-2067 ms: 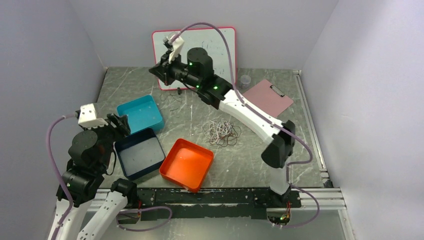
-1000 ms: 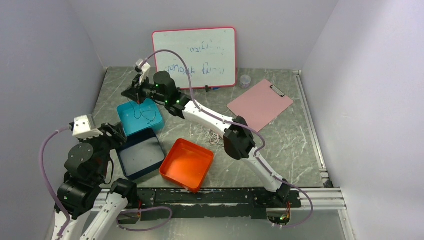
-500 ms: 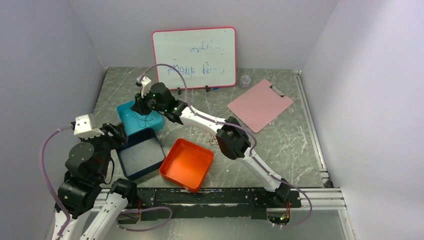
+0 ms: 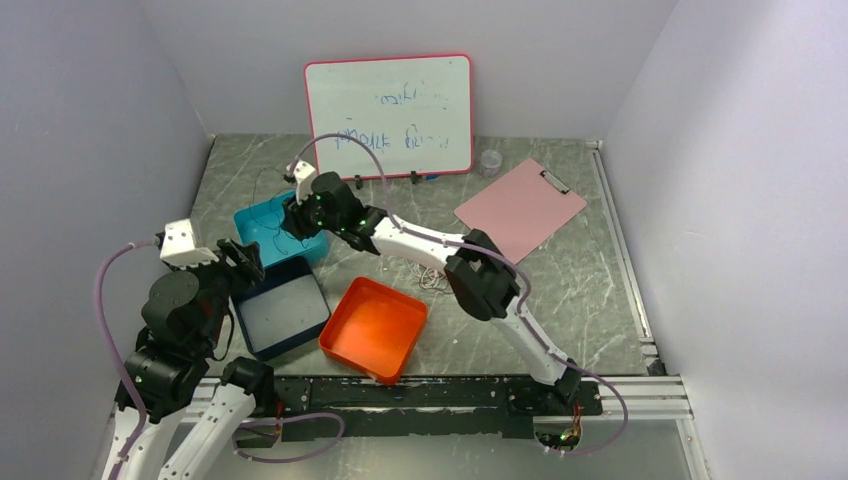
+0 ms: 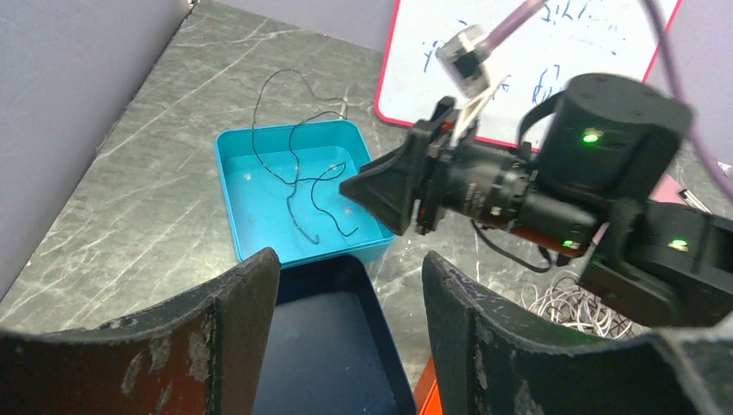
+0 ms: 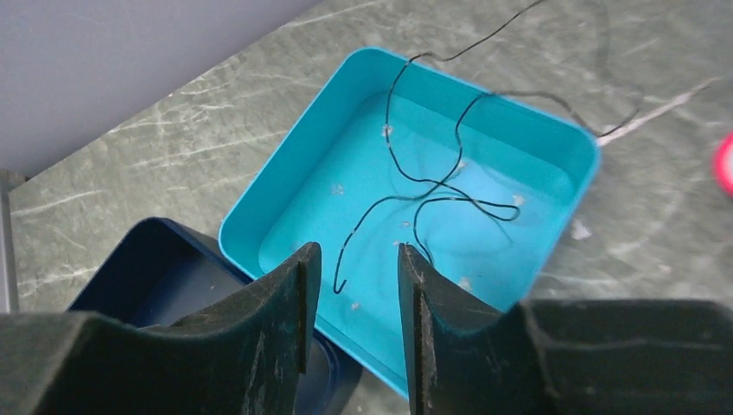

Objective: Untangle the cables

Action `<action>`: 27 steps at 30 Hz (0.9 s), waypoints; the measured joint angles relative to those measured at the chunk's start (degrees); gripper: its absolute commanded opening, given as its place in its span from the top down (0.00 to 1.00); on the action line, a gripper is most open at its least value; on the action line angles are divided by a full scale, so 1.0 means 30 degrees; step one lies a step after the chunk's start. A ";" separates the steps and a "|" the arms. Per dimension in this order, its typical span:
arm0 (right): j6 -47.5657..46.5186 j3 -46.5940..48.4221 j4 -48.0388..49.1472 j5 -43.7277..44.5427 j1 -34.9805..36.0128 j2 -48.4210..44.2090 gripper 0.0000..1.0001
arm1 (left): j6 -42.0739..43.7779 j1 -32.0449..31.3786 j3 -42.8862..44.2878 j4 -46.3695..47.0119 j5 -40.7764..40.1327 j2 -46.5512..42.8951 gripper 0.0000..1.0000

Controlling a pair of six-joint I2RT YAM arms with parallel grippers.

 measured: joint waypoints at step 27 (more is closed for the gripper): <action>0.1792 -2.1427 0.1027 0.6819 -0.0007 -2.0473 0.56 | 0.0852 0.4743 0.6302 0.3730 0.4160 1.7835 0.30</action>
